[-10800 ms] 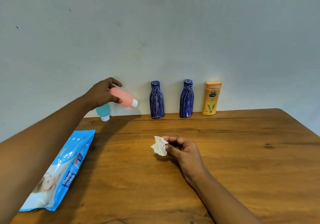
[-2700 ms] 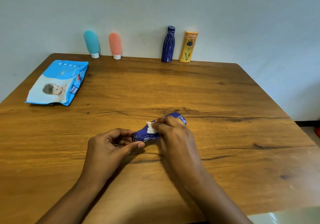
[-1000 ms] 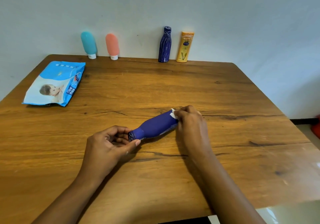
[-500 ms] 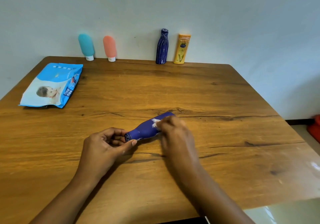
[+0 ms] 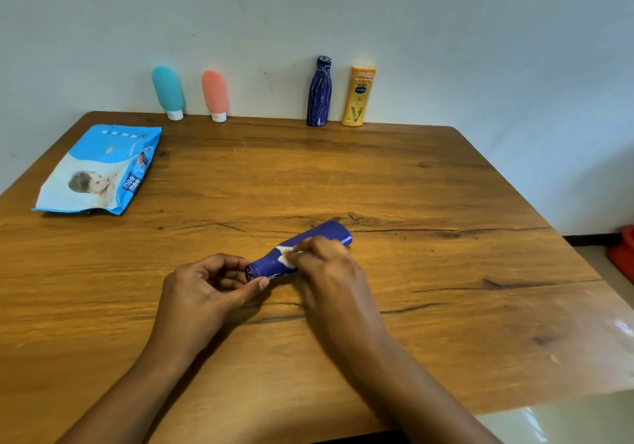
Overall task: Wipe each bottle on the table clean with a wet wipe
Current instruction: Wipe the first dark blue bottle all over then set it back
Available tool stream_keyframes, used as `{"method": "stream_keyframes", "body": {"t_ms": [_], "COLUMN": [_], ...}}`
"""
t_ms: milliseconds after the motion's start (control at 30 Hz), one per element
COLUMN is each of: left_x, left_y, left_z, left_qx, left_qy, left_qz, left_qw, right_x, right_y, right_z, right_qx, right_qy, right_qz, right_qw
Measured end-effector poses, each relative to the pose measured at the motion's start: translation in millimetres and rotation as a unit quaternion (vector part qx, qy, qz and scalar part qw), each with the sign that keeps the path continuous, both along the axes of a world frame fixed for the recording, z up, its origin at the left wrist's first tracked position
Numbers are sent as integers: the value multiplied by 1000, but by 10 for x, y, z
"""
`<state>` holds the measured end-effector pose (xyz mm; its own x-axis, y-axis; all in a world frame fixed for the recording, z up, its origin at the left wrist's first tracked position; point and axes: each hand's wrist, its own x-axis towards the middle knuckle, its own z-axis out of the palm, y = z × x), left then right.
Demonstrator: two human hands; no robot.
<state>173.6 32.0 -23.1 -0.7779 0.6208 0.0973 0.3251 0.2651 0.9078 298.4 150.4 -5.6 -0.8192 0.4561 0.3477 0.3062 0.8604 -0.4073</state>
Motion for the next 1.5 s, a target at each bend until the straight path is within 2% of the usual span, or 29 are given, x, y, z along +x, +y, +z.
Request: {"method": "stream_keyframes", "body": {"t_ms": [100, 167, 333, 367, 500, 533, 633, 700, 834, 900, 1000, 1100, 1267, 1334, 1434, 1500], "left_x": [-4, -13, -7, 4, 43, 50, 54, 51, 53, 50, 48, 57, 45, 53, 44, 44], "left_y": [0, -4, 12, 14, -6, -13, -18, -16, -26, -32, -14, -5, -31, -24, -23, -15], "left_z": [3, -10, -2, 9, 32, 39, 47, 41, 34, 37, 46, 44, 29, 39, 40, 42], "left_qx": [3, 7, 20, 24, 19, 19, 13, 11, 0, -1, 9, 17, 0, 2, 11, 7], "left_qy": [3, -5, -5, -2, 31, 39, 51, 55, 70, 70, 55, 52, 64, 61, 50, 54], "left_qz": [1, 3, -2, -4, -6, -5, -3, -6, -10, -8, -2, -5, -6, -6, -5, -10], "left_qw": [1000, 1000, 1000, 1000, 999, 999, 999, 998, 998, 998, 998, 998, 998, 998, 999, 998], "right_x": [26, 19, -65, -69, -88, -109, -148, -102, -78, -87, -117, -55, -94, -123, -37, 17], "right_y": [410, 510, -155, -89, 441, 407, -89, -202, 340, 403, -39, -326, 250, 167, -133, 32], "right_z": [-12, 1, 52, 64, 71, 97, 140, 119, 36, 55, 122, 132, 17, 32, 9, -40], "right_qx": [-35, -32, 16, 14, -15, -11, 22, 13, -8, -3, 21, 6, -12, -2, 5, -9], "right_qy": [18, 13, -31, -26, -24, -29, -43, -42, -23, -26, -26, -46, -12, -20, -19, 0], "right_qz": [-103, -131, 38, 38, -104, -102, 15, 45, -88, -113, -15, 69, -78, -64, 26, 13], "right_qw": [994, 991, 999, 999, 994, 994, 999, 998, 996, 993, 999, 997, 997, 998, 999, 1000]}}
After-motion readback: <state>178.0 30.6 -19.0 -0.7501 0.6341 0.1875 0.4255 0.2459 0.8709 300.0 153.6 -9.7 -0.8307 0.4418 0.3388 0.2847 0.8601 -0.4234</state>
